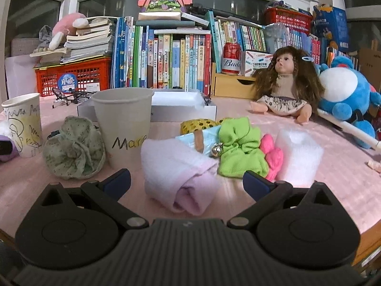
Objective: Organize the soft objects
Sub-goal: 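Grasp the purple plush heart with the left gripper while the right gripper grasps the folded pink towel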
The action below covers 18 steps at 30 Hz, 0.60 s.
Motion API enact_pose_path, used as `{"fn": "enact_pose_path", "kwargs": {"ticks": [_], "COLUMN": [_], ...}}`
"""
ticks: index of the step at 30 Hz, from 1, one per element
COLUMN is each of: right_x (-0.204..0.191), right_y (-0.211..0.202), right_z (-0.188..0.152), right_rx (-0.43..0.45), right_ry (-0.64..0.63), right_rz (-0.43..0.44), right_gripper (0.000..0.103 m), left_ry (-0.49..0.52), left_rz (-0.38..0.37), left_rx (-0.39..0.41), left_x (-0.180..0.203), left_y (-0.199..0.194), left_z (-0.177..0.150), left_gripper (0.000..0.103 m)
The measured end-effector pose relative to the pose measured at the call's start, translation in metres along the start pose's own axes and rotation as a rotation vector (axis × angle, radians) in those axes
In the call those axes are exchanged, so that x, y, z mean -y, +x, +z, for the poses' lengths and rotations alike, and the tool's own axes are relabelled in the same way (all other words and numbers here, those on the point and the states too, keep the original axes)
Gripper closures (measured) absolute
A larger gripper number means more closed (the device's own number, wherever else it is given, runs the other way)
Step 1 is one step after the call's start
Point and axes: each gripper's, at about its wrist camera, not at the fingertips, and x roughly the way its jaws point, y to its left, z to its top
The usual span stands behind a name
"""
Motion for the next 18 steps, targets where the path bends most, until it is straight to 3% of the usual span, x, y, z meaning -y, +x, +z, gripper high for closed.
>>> {"fn": "enact_pose_path", "kwargs": {"ticks": [8,18], "right_x": [-0.003,-0.008], "right_y": [0.006,0.016], "right_z": [0.003,0.003], "right_rx": [0.010,-0.002], "right_ry": [-0.038,-0.048], "right_rz": [-0.001,-0.006], "right_gripper": [0.000,0.002], "left_ry": [0.021,-0.012], "left_rz": [0.005,0.009], "left_rx": [-0.033,-0.021], "left_x": [0.002,0.003], "left_y": [0.022,0.033], "left_z": [-0.012,-0.016], "left_gripper": [0.000,0.002]}}
